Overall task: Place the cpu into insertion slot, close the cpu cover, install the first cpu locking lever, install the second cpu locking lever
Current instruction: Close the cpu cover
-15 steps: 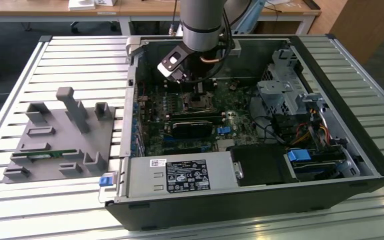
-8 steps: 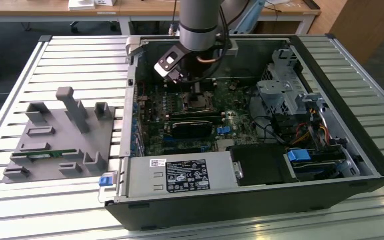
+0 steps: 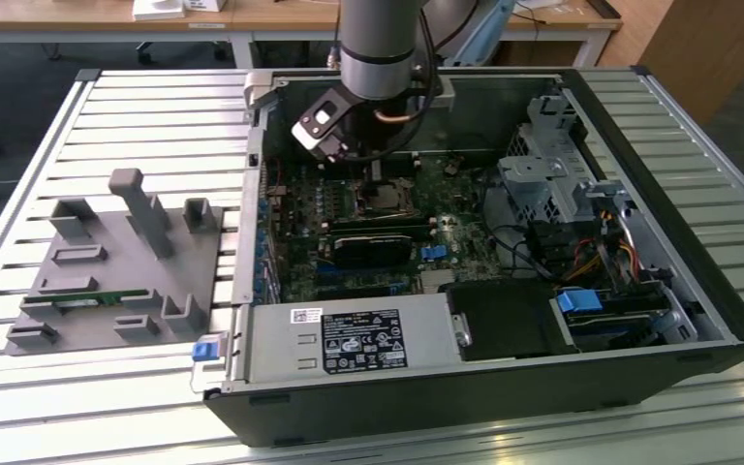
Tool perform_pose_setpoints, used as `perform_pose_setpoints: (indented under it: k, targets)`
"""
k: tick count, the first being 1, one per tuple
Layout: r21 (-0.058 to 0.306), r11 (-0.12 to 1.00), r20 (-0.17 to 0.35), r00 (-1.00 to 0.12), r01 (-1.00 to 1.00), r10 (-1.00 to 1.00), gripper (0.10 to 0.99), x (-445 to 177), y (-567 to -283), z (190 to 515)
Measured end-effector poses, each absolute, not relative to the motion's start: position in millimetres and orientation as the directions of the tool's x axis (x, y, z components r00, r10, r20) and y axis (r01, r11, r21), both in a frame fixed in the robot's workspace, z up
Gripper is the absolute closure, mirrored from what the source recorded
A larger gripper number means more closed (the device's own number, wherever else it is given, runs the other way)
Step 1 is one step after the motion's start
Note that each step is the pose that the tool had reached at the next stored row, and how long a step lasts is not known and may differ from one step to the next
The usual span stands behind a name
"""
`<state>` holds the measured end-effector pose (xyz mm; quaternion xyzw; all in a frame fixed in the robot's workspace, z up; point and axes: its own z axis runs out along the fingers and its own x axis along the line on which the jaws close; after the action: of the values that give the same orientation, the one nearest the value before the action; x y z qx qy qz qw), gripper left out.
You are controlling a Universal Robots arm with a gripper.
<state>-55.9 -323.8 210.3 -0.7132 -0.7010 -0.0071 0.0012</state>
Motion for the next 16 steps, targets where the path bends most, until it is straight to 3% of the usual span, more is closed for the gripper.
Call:
perform_pose_setpoints:
  k: [16]
  targets:
    - [0.008, -0.017, 0.012, 0.017, 1.0, 1.0, 0.98, -61.4, -323.8, 202.7]
